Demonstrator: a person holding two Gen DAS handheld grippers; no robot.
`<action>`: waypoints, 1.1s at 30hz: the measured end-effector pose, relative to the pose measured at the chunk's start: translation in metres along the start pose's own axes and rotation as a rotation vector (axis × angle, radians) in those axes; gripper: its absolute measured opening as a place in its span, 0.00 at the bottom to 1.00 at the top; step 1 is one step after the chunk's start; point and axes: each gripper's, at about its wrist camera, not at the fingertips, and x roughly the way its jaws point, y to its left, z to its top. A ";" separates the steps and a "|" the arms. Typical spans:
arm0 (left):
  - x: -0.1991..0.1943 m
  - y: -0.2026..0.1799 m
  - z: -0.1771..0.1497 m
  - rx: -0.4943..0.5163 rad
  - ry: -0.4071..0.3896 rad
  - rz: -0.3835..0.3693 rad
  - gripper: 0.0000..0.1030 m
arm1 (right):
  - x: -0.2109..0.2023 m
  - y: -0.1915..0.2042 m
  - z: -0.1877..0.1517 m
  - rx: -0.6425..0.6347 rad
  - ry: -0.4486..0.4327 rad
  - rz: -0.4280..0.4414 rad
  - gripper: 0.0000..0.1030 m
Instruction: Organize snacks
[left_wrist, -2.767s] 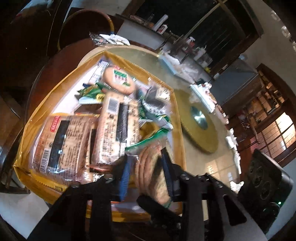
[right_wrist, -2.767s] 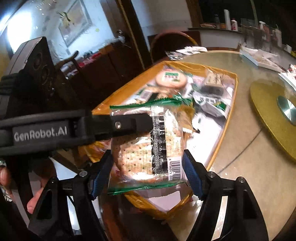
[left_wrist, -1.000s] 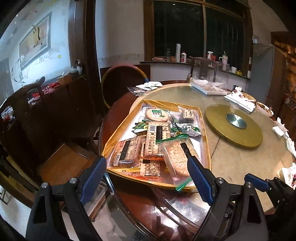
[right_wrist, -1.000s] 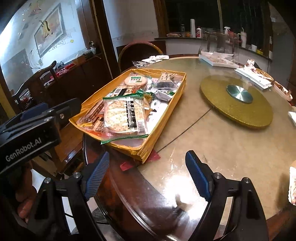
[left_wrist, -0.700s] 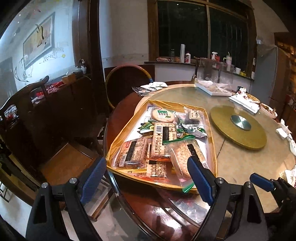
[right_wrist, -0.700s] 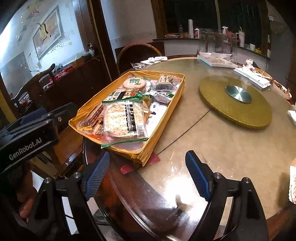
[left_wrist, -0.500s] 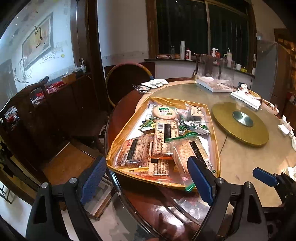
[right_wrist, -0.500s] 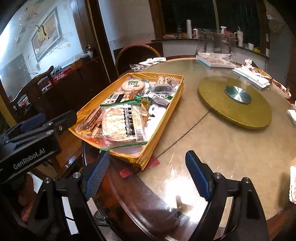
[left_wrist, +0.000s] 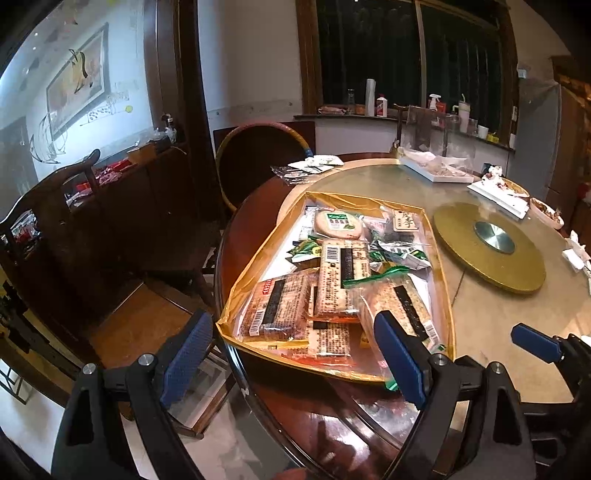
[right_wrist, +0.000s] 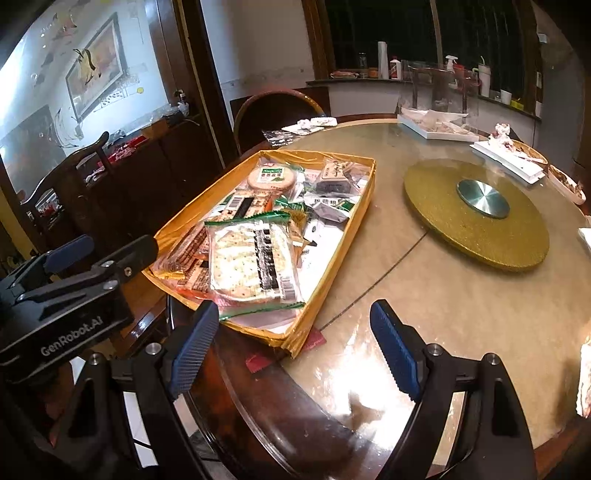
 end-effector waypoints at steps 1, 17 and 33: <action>0.002 0.000 0.000 -0.002 0.008 -0.001 0.87 | 0.001 -0.001 0.001 0.000 0.000 -0.004 0.82; 0.023 0.009 -0.002 0.004 0.056 -0.007 0.87 | 0.014 -0.002 0.010 0.017 0.003 -0.012 0.82; 0.030 0.021 0.005 0.002 0.050 0.002 0.87 | 0.020 0.009 0.021 -0.005 0.003 -0.013 0.82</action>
